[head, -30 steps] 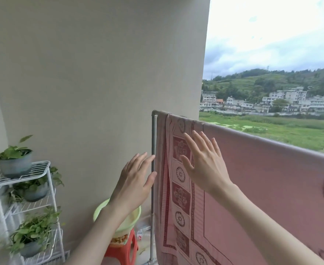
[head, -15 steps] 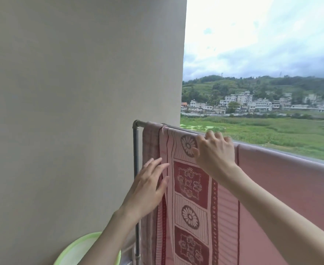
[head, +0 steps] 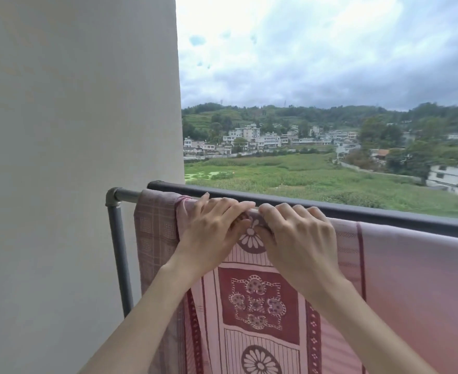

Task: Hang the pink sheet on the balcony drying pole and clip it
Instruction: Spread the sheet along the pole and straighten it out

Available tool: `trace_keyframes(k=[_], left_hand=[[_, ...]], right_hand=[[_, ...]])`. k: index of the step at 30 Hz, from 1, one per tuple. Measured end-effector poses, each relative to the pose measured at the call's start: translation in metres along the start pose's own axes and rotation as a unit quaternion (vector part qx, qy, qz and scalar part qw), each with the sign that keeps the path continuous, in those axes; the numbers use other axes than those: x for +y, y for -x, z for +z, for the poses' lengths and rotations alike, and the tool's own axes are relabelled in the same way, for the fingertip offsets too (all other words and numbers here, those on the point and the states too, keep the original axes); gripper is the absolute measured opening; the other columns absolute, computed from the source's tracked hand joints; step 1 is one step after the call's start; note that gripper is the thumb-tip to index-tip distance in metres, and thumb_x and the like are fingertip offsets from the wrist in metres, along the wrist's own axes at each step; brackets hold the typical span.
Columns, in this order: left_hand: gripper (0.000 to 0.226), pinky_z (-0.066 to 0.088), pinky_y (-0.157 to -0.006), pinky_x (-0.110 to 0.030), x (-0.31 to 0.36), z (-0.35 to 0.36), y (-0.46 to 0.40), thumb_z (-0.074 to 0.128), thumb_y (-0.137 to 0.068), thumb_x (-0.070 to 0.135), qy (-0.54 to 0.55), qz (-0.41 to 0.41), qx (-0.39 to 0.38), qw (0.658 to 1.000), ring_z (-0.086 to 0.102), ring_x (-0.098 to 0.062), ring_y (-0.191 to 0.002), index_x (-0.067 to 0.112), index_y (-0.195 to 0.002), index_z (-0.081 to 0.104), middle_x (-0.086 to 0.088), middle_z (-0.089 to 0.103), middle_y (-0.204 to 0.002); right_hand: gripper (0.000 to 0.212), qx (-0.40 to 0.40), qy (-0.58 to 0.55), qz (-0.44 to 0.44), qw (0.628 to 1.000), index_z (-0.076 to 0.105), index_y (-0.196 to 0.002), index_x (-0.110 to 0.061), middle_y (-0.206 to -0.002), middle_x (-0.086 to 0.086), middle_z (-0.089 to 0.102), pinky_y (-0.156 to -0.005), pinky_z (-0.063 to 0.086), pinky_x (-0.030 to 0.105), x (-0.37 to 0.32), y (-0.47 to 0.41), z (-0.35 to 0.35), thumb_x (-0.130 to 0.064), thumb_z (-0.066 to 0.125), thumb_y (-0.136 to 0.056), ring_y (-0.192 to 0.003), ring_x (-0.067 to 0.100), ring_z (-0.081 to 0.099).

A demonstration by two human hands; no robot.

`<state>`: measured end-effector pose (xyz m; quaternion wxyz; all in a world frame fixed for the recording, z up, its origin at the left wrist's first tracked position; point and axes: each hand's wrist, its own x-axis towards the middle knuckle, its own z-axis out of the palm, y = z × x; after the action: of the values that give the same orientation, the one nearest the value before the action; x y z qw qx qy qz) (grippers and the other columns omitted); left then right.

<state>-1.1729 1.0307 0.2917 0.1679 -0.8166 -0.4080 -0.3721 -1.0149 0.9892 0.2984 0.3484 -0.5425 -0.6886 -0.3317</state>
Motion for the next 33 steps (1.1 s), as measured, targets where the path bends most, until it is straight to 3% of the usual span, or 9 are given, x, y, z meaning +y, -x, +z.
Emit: trace_keyframes(k=[3,8,11,17,22,24,26,29,33], left_hand=[[0.039,0.027,-0.098,-0.035,-0.019,0.007,-0.001,0.025,-0.092,0.052,0.002,0.043,0.034,0.998,0.047,-0.009,-0.104,0.034,-0.119,0.046,0.012,0.060,-0.108],[0.031,0.019,-0.082,-0.022,-0.032,0.010,-0.005,0.042,-0.088,0.039,0.020,0.087,0.061,0.994,0.043,-0.006,-0.097,0.029,-0.115,0.051,0.011,0.063,-0.102],[0.034,0.024,-0.086,-0.024,-0.037,0.014,-0.007,0.041,-0.089,0.039,0.038,0.112,0.039,0.992,0.050,-0.010,-0.097,0.025,-0.117,0.052,0.010,0.062,-0.104],[0.032,0.026,-0.107,-0.031,-0.076,0.009,-0.001,0.040,-0.094,0.030,0.128,0.126,0.047,0.983,0.047,-0.005,-0.116,0.025,-0.123,0.052,0.008,0.059,-0.122],[0.030,0.024,-0.108,-0.036,-0.145,-0.001,0.001,0.053,-0.090,0.030,0.090,0.009,0.095,0.991,0.049,-0.014,-0.114,0.023,-0.119,0.057,0.005,0.062,-0.117],[0.037,0.030,-0.105,-0.040,-0.168,0.001,0.001,0.060,-0.085,0.032,0.083,-0.046,0.089,0.991,0.052,-0.020,-0.112,0.020,-0.120,0.058,0.000,0.062,-0.116],[0.038,0.039,-0.097,-0.032,-0.178,0.003,0.007,0.063,-0.081,0.031,0.104,-0.086,0.106,0.985,0.050,-0.020,-0.109,0.017,-0.116,0.059,-0.003,0.059,-0.113],[0.025,0.042,-0.077,-0.018,-0.177,0.008,0.020,0.061,-0.081,0.034,0.172,-0.169,0.167,0.956,0.053,-0.015,-0.090,0.015,-0.097,0.061,-0.001,0.058,-0.095],[0.019,0.045,-0.056,-0.004,-0.173,0.015,0.019,0.060,-0.082,0.036,0.404,-0.279,0.048,0.870,0.062,-0.002,-0.075,0.020,-0.093,0.062,0.009,0.065,-0.084]], right_hand=[[0.030,-0.002,0.000,0.018,1.000,0.066,-0.093,-0.023,-0.075,-0.007,0.069,-0.066,0.046,0.029,-0.004,0.002,-0.004,-0.042,0.044,-0.084,-0.068,0.018,0.064],[0.028,-0.005,0.039,0.075,0.996,0.063,-0.086,-0.024,-0.072,-0.007,0.065,-0.073,0.039,0.033,-0.009,0.008,0.000,-0.046,0.045,-0.085,-0.070,0.018,0.061],[0.033,-0.018,0.046,0.112,0.993,0.063,-0.090,-0.023,-0.078,-0.005,0.068,-0.079,0.032,0.031,-0.011,0.007,0.002,-0.049,0.043,-0.085,-0.076,0.019,0.062],[0.029,-0.006,-0.004,0.162,0.987,0.068,-0.087,-0.019,-0.085,-0.002,0.072,-0.080,0.041,0.034,-0.043,-0.019,0.022,-0.039,0.047,-0.085,-0.081,0.021,0.065],[0.033,-0.076,-0.030,0.090,0.993,0.063,-0.103,-0.019,-0.102,-0.001,0.068,-0.089,0.039,0.036,-0.090,-0.055,0.060,-0.042,0.043,-0.092,-0.096,0.020,0.060],[0.034,-0.075,0.004,0.080,0.994,0.063,-0.102,-0.021,-0.095,-0.003,0.068,-0.085,0.039,0.035,-0.099,-0.059,0.078,-0.045,0.042,-0.090,-0.089,0.019,0.062],[0.033,-0.039,0.045,0.099,0.993,0.065,-0.096,-0.023,-0.082,-0.005,0.067,-0.079,0.034,0.032,-0.100,-0.057,0.092,-0.045,0.041,-0.088,-0.077,0.018,0.062],[0.033,0.011,0.066,0.122,0.990,0.065,-0.092,-0.025,-0.076,-0.006,0.065,-0.077,0.030,0.031,-0.095,-0.053,0.103,-0.046,0.041,-0.087,-0.074,0.018,0.060],[0.034,0.040,0.051,0.136,0.989,0.066,-0.087,-0.025,-0.077,-0.005,0.067,-0.078,0.029,0.032,-0.091,-0.056,0.112,-0.048,0.041,-0.087,-0.076,0.019,0.060]])
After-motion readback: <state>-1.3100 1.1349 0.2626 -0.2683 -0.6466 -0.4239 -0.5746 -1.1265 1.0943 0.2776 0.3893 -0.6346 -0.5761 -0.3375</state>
